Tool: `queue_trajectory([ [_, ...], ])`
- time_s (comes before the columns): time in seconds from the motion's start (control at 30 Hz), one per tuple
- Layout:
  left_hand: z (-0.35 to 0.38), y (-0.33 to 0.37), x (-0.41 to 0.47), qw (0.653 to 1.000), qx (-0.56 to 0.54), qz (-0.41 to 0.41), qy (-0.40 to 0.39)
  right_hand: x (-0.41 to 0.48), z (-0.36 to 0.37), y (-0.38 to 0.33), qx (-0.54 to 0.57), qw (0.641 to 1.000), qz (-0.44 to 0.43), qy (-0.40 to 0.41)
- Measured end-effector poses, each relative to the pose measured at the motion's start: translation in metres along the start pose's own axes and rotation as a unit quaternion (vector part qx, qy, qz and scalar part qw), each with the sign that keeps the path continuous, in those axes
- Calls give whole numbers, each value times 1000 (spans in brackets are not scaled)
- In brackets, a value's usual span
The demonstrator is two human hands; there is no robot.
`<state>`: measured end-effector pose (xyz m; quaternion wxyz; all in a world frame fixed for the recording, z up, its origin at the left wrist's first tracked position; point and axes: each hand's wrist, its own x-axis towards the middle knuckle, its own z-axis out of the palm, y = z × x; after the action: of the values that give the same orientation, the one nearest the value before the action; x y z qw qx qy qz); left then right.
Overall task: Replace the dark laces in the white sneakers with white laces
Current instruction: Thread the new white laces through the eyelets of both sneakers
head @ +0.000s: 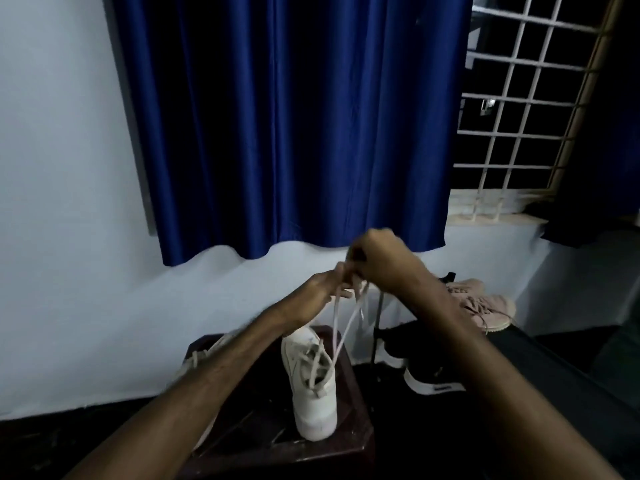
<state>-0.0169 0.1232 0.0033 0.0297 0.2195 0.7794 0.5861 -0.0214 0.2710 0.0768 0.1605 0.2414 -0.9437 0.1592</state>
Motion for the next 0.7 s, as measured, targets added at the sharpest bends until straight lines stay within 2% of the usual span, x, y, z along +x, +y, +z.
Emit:
queue_trajectory([
  [0.03,-2,13,2,999,-34,-2,-9,10,-18,-7,-3,1000,-10,25],
  [0.1,-7,34,4,999,-35,-2,-26,28,-47,-16,17,998,-15,61],
  [0.37,-24,65,12,993,-105,46,20,75,-95,-26,5,992,3,127],
  [0.6,-35,92,24,985,-105,50,125,74,-79,-20,202,966,10,162],
  [0.7,-44,102,24,981,-104,53,155,63,-73,-20,323,937,35,130],
])
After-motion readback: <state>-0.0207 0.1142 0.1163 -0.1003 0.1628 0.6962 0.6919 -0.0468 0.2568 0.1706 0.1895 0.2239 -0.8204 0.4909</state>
